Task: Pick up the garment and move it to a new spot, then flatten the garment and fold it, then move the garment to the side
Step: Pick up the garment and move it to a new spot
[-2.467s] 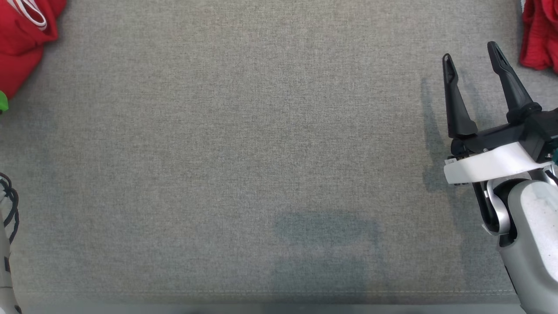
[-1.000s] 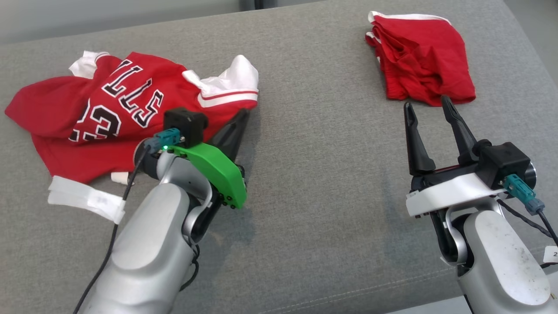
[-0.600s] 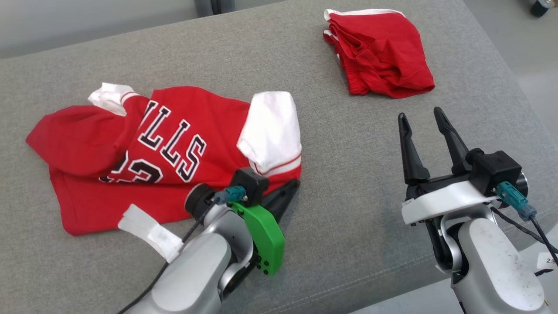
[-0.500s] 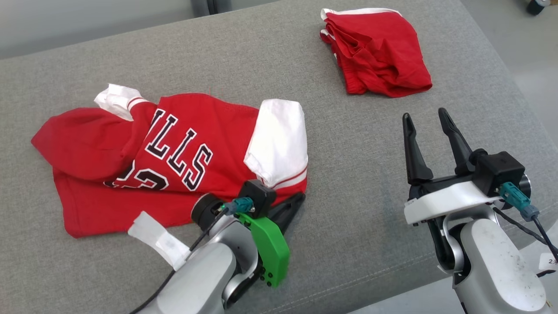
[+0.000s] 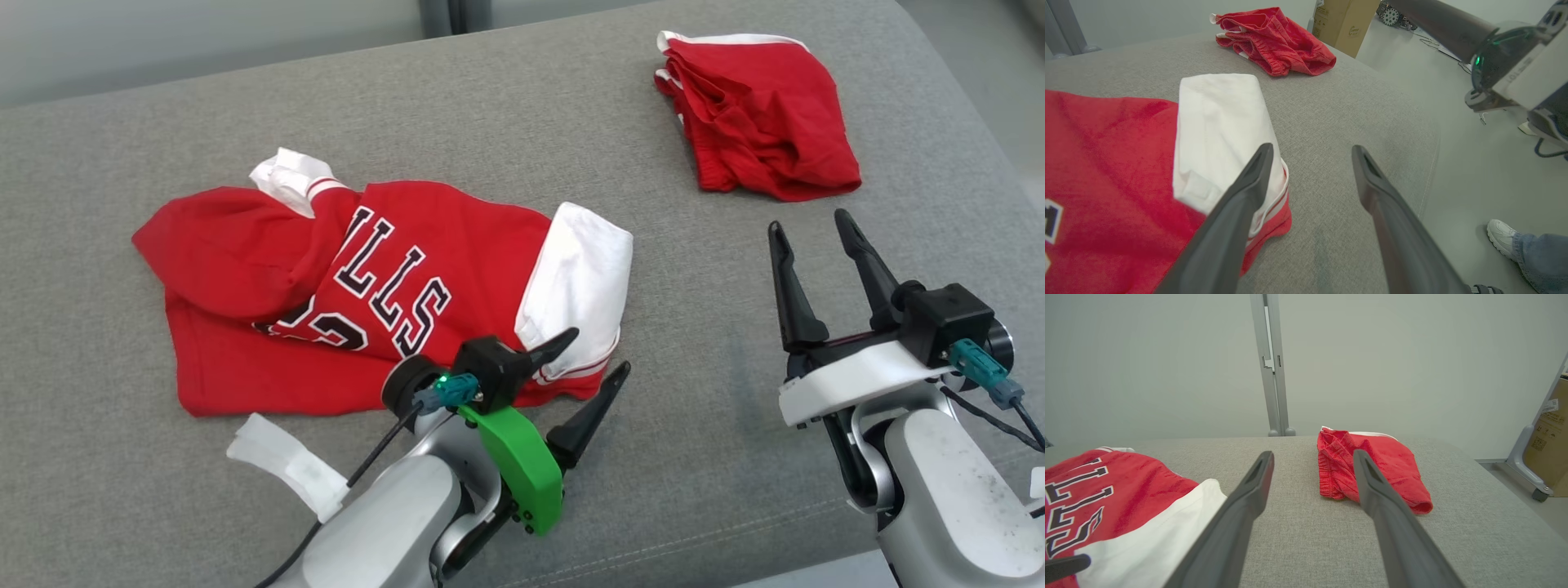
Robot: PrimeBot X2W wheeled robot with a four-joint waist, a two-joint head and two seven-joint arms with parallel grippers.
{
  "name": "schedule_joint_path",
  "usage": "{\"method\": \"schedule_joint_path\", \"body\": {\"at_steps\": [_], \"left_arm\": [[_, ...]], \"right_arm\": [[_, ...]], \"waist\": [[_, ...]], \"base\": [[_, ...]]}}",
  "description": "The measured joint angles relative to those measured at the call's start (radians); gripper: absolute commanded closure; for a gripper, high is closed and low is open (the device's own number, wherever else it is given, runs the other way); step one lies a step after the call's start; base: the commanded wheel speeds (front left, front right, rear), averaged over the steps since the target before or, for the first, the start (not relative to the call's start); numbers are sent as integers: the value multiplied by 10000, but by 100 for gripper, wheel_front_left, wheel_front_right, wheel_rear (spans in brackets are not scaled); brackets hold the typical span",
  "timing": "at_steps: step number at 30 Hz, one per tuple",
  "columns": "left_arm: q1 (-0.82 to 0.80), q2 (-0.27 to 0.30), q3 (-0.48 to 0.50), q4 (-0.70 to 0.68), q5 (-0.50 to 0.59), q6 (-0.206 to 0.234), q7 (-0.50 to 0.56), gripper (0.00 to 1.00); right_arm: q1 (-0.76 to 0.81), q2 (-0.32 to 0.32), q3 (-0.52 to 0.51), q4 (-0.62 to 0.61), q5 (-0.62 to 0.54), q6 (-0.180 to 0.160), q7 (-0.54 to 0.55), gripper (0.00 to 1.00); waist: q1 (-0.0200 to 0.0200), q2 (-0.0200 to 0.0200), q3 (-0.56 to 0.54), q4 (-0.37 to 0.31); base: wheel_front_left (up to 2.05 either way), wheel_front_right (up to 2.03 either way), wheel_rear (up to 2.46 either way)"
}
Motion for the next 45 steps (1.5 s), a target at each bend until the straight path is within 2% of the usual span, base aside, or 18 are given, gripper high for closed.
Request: {"method": "schedule_joint_path", "body": {"at_steps": [6,15,24,29,40,41,43,45], "left_arm": [[-178,-4,508,-253,12,466,-673,0],[100,-8,1114,-236,-8,1129,-1223,0],[850,-4,1546,-529,-531,1473,-1409,0],[937,-8,1770,-740,-529,1555,-1492,0],[1036,31,2065,-989,-512,1570,-1580,0],[1047,35,2094,-1018,-512,1570,-1580,0],[1054,44,2136,-1089,-510,1572,-1582,0],[1058,54,2171,-1172,-510,1580,-1613,0]], "right_arm": [[-433,-529,493,539,-44,677,594,0],[-1389,-980,554,1580,403,1515,2010,0],[-2078,-1348,456,2399,1417,1778,3492,0],[-2496,-1427,387,2807,2000,1779,4228,0],[-2889,-1718,639,3530,2671,1868,5436,0],[-2907,-1732,696,3542,2715,1868,5497,9],[-2962,-1758,784,3540,2832,1868,5595,52],[-3037,-1812,918,3513,2947,1868,5710,75]], "waist": [[0,0,-131,609],[0,0,-231,1734],[0,0,-197,2897],[0,0,-86,3433],[0,0,270,4036],[0,0,274,4035],[0,0,276,4017],[0,0,276,3986]], "base": [[0,0,0],[0,0,0],[0,0,0],[0,0,0],[0,0,0],[0,0,0],[0,0,0],[0,0,0]]}}
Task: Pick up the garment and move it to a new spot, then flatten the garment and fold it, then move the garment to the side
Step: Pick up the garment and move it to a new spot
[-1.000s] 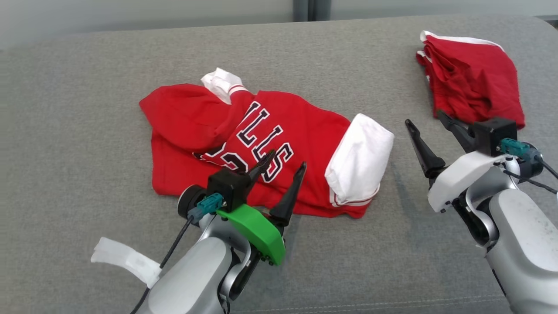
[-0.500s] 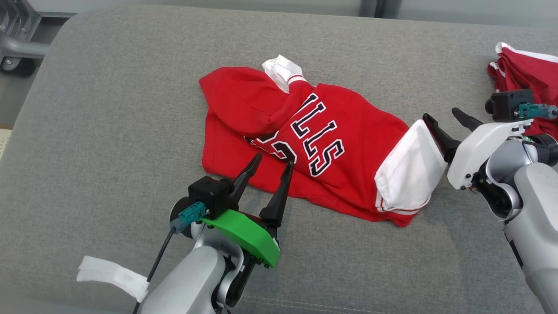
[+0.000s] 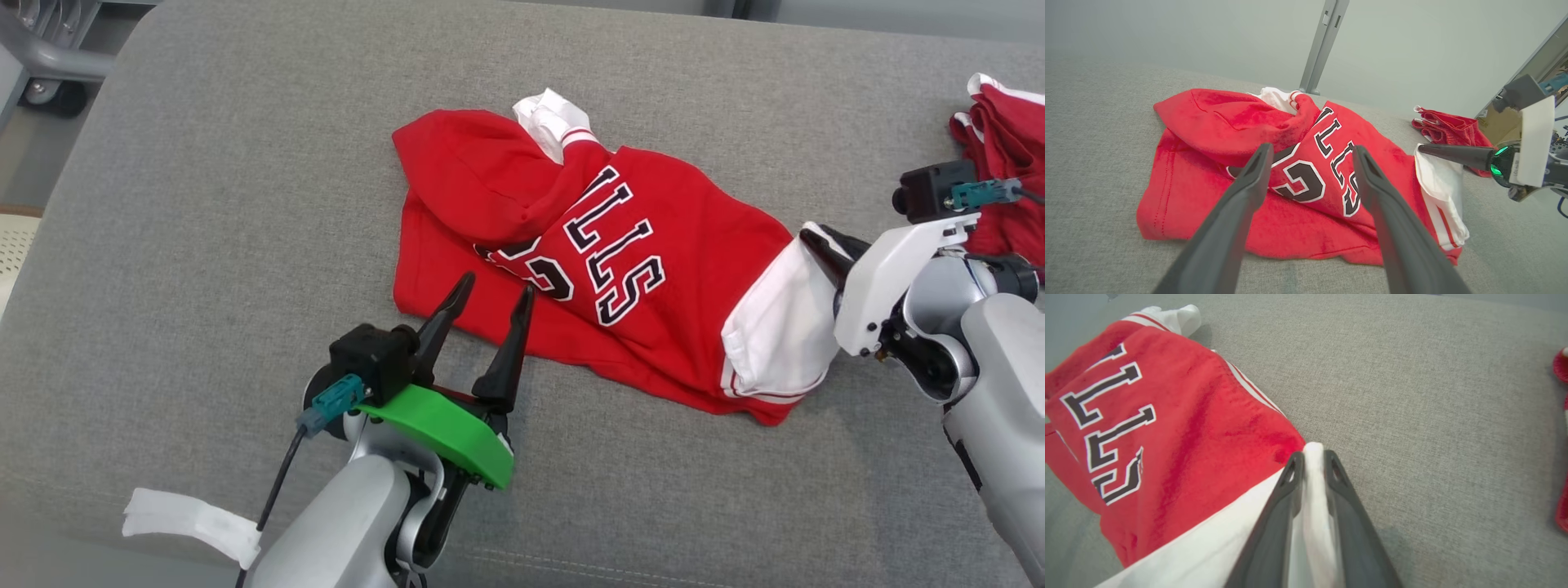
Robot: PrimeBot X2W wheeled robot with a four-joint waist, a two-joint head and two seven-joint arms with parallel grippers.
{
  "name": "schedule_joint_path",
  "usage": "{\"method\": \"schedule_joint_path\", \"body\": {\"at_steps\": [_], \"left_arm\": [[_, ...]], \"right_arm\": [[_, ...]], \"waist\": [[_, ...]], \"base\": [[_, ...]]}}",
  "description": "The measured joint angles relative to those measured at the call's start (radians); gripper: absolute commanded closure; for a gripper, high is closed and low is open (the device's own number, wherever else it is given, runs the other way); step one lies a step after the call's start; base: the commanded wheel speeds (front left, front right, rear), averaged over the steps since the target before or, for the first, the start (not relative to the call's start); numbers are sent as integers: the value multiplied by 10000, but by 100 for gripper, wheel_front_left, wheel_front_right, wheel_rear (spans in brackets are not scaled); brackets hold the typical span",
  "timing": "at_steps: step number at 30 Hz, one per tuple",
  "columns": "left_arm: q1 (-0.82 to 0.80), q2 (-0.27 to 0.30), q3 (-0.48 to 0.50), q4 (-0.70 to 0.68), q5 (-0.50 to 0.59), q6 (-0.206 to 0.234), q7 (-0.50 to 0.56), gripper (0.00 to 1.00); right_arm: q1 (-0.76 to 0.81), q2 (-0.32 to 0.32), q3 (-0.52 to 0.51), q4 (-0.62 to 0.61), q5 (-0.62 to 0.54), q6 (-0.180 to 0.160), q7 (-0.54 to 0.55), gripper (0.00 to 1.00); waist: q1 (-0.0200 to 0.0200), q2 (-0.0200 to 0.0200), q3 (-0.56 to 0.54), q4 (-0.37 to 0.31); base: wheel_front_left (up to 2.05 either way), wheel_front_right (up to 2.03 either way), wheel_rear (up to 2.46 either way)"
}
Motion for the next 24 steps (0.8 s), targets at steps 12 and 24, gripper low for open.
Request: {"method": "schedule_joint_path", "body": {"at_steps": [12,24], "left_arm": [[303,343,715,-136,2,199,-54,0],[434,351,1221,-221,0,291,-56,0]], "right_arm": [[-1016,-330,911,-1570,380,0,-1030,100],[-2403,-823,265,-3108,50,10,-3526,100]], "waist": [[0,0,-65,-536],[0,0,-122,-748]], "base": [[0,0,0],[0,0,0]]}}
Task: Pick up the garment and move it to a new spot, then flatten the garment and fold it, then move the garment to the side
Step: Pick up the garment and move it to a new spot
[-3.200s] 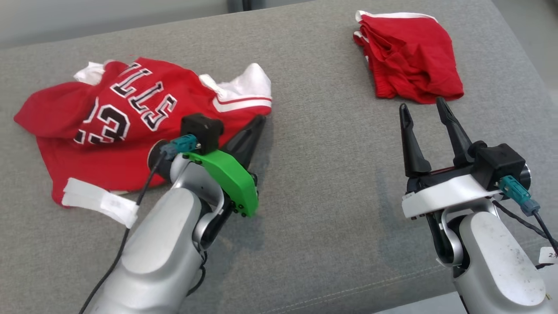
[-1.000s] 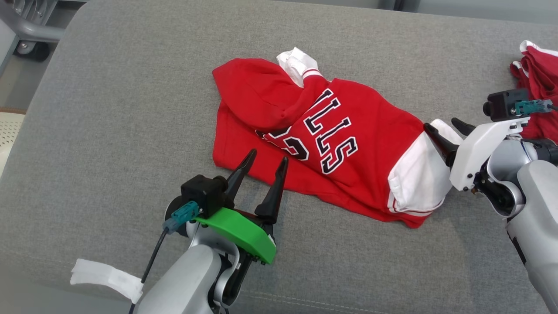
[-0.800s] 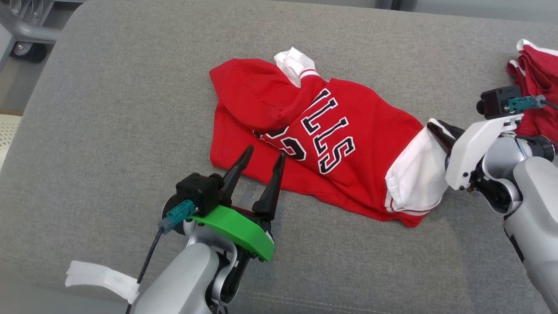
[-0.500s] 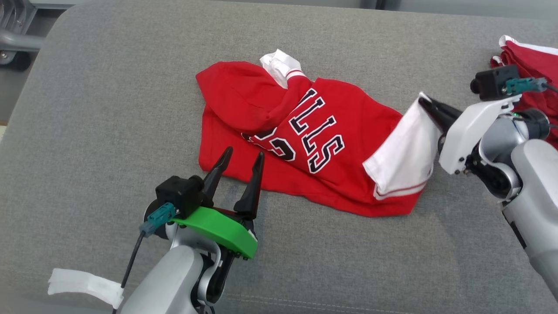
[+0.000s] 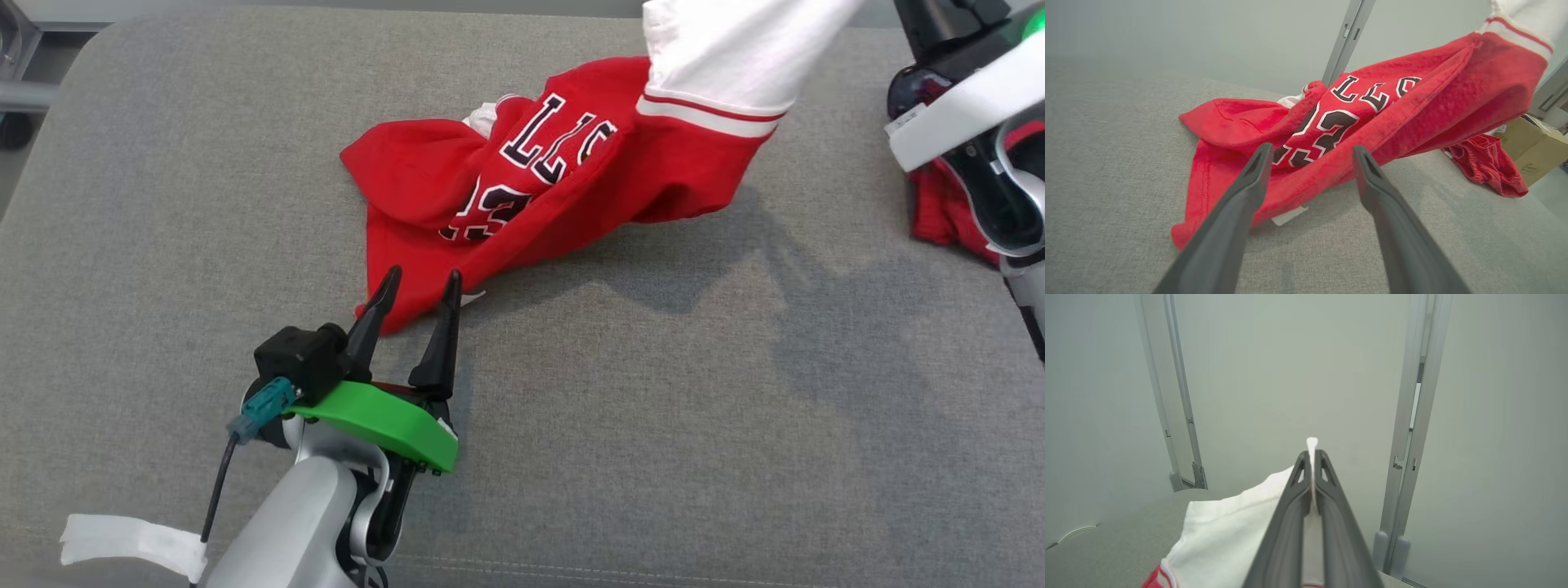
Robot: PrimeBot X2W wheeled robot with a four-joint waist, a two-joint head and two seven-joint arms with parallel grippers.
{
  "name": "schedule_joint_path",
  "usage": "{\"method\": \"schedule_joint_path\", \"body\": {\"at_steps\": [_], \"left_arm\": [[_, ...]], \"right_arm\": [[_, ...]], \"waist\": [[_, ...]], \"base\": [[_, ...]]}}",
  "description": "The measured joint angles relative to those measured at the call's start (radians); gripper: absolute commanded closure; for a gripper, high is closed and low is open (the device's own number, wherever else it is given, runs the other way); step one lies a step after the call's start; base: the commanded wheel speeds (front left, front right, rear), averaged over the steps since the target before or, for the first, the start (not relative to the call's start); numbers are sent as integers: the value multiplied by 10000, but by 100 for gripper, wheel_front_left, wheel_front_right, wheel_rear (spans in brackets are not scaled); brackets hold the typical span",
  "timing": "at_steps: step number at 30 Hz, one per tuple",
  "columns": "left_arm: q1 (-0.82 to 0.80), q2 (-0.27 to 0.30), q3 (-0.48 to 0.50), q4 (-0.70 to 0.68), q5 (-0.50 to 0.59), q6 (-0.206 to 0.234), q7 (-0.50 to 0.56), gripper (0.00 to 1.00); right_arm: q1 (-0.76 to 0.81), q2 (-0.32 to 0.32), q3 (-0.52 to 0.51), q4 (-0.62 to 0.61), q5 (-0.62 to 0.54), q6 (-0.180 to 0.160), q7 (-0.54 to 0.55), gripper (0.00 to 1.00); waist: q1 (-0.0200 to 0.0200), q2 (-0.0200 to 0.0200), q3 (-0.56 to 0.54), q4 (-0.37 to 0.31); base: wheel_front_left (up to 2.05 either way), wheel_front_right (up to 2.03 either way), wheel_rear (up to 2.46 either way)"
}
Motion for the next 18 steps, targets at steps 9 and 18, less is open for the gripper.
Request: {"method": "schedule_joint_path", "body": {"at_steps": [9,18], "left_arm": [[518,303,499,-138,-2,52,-2,0],[583,591,499,199,0,52,79,0]], "right_arm": [[2621,-462,-690,1340,238,-31,-658,100],[4071,186,-936,2159,802,-203,-1553,100]], "waist": [[0,0,30,-353],[0,0,207,-789]], "base": [[0,0,0],[0,0,0]]}}
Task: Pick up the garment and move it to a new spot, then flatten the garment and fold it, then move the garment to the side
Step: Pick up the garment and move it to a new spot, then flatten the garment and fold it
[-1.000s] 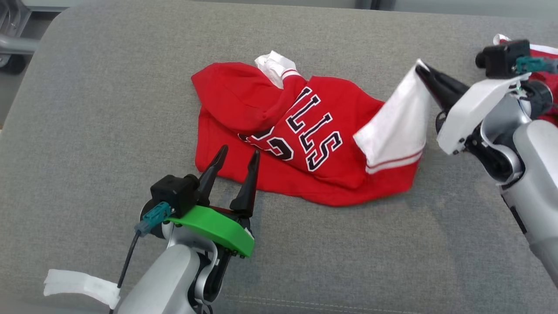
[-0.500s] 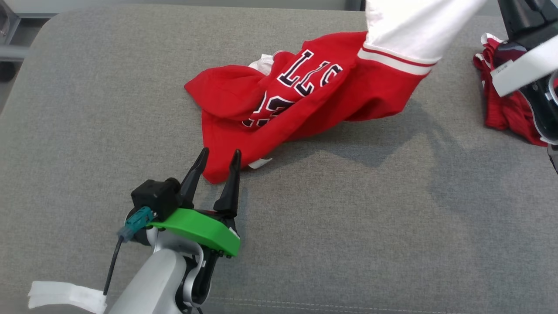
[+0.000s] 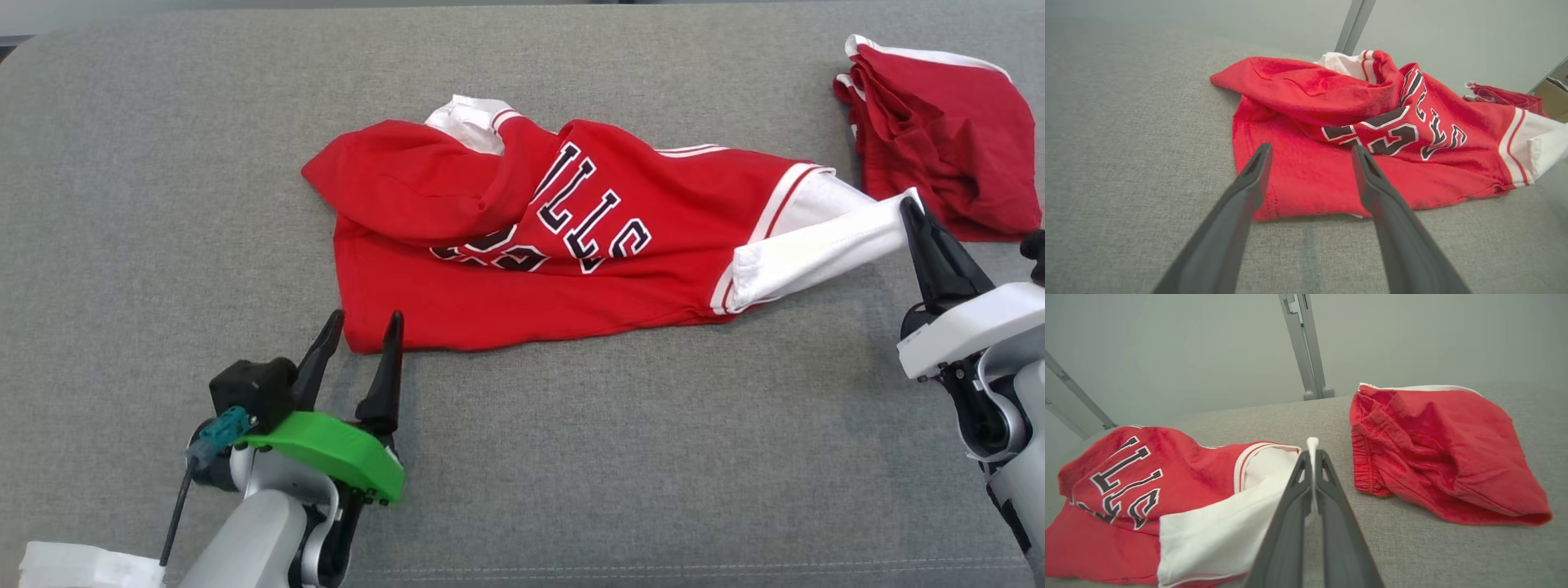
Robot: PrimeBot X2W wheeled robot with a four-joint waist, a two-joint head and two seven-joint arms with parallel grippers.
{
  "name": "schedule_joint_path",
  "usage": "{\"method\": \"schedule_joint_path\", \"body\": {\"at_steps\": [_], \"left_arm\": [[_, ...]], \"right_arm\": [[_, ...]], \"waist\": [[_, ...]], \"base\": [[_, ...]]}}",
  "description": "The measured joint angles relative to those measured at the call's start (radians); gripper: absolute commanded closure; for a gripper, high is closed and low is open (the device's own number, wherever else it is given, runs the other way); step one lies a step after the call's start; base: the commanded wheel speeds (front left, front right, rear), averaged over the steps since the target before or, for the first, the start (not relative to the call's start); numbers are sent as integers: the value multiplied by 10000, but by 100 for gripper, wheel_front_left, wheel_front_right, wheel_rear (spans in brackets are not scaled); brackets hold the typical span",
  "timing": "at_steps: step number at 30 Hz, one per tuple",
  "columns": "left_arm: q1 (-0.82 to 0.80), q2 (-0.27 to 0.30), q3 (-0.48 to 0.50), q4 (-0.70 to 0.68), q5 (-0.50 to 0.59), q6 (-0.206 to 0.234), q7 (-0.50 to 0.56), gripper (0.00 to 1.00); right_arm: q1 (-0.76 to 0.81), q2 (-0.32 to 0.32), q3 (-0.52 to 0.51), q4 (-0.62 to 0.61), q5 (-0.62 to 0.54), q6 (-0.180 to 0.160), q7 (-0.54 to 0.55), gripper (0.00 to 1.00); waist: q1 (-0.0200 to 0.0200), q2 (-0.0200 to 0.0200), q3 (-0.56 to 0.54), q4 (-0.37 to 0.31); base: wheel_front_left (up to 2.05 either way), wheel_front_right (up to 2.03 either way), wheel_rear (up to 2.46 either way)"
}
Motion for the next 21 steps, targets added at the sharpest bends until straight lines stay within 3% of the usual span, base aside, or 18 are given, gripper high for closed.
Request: {"method": "schedule_joint_path", "body": {"at_steps": [8,21], "left_arm": [[331,568,-211,1087,4,71,871,0],[-525,840,-491,2236,708,-79,1124,0]], "right_arm": [[17,105,-12,224,0,13,-353,100],[-35,412,309,284,-17,102,-499,100]], "waist": [[0,0,22,-345],[0,0,-67,-759]], "base": [[0,0,0],[0,0,0]]}}
